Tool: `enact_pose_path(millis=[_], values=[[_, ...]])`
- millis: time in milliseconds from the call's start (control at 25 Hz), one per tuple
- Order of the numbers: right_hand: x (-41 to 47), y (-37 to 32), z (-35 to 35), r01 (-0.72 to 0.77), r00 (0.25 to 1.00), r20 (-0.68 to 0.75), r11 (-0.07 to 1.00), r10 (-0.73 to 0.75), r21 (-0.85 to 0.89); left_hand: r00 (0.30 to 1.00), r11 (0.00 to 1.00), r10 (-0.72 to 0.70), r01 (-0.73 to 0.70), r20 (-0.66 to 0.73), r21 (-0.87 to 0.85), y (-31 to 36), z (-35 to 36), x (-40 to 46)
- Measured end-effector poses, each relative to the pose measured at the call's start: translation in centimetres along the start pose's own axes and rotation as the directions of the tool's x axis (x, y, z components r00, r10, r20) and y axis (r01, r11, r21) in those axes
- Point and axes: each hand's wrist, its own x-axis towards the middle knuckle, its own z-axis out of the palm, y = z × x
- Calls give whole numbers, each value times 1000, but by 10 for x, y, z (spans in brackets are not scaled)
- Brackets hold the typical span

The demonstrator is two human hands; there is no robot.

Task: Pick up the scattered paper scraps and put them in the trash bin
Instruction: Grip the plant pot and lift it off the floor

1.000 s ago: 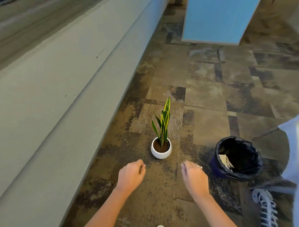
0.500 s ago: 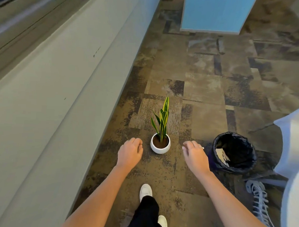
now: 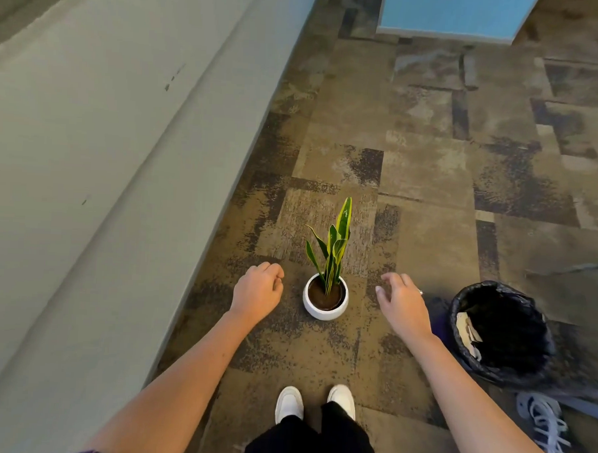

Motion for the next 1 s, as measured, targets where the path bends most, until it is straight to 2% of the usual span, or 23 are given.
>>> enact_pose_path(millis=[160,240,480,640,760,880,1000], values=[[47,42,61,-50,994,97,999,51,-13,994,996,-86,88,70,-26,-26,70,43],[75,69,104,-83,977,192,996,88,-31,980,986,-148,157,134,-61,-41,119,65],[158,148,257,-199,852,483,978,202,-57,855,884,-321,425,407,-195,-88,292,135],[190,189,344,-263,781,586,965,214,-2,738,756,-332,581,587,-303,-108,385,162],[199,206,384,-425,725,660,882,197,204,672,613,-290,677,681,-407,-112,431,170],[204,217,409,-535,704,684,776,192,333,662,534,-232,699,712,-476,-113,459,173],[205,223,428,-573,722,653,726,229,379,672,548,-225,686,706,-479,-114,476,176]])
